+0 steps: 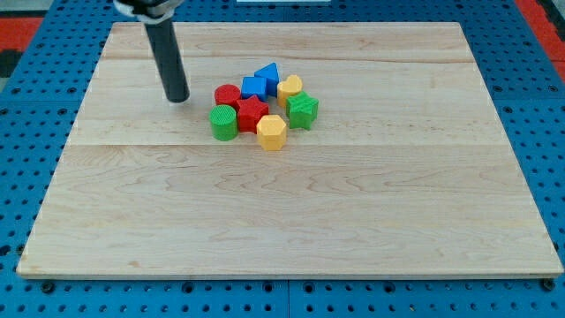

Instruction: Separate the green circle from the red star

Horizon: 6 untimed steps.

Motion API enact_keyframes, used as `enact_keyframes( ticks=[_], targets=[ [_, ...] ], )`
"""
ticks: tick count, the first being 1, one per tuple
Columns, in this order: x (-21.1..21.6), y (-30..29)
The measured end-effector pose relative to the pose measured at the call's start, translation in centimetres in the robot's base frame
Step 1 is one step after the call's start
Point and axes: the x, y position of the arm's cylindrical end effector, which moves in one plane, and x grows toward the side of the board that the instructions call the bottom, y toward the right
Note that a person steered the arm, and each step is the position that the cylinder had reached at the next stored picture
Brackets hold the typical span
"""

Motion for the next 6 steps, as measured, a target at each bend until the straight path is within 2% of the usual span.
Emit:
enact_keyframes(
  ticks=[1, 3, 4, 5, 6],
  targets=[
    [1.5, 1.9],
    [1.8, 11.5],
    [4.2, 12.9],
    [6.3, 11.1],
    [6.4, 11.1]
  ],
)
